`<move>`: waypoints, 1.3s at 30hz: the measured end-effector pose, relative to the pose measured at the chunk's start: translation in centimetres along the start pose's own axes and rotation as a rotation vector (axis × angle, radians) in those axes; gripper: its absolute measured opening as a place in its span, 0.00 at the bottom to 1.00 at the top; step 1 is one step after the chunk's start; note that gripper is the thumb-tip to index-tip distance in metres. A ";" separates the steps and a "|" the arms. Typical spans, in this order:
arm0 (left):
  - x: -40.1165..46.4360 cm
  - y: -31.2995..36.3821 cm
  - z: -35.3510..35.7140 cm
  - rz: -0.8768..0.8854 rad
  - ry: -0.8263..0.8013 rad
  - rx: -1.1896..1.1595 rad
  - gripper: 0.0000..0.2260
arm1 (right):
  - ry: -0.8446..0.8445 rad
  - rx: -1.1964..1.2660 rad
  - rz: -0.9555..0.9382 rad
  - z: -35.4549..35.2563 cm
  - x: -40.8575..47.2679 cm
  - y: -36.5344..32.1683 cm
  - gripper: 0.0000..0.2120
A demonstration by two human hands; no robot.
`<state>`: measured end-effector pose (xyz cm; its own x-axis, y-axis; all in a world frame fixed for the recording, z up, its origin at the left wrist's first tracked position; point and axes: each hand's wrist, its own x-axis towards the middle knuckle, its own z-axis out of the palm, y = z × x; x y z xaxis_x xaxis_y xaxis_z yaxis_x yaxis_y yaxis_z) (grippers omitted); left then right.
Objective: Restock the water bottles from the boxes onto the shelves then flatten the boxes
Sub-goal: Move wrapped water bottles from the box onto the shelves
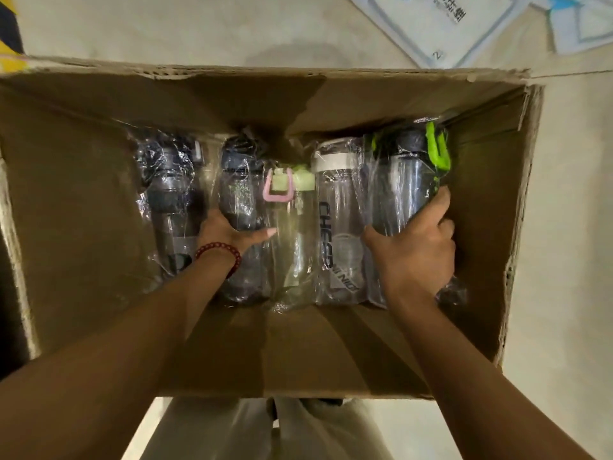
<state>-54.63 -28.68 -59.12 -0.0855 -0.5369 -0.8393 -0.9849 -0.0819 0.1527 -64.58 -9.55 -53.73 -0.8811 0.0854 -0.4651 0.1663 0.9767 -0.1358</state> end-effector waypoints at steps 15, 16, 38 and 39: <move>-7.1 -0.6 -5.7 0.000 0.040 -0.142 0.41 | -0.350 0.276 0.002 -5.9 -6.7 -0.3 0.48; -7.8 -0.6 -6.6 0.004 0.033 -0.165 0.41 | -0.367 0.296 -0.004 -6.8 -7.7 -0.5 0.48; -38.1 3.8 -35.9 0.405 0.109 -0.677 0.30 | -0.398 0.726 -0.297 -36.0 -26.7 -16.3 0.50; -39.6 3.9 -37.4 0.418 0.120 -0.707 0.29 | -0.412 0.744 -0.321 -37.4 -27.6 -17.0 0.45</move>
<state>-49.49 -39.16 -5.71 -0.3671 -0.7229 -0.5854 -0.5451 -0.3429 0.7651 -59.68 -21.14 -5.88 -0.7304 -0.3855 -0.5638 0.3088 0.5500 -0.7760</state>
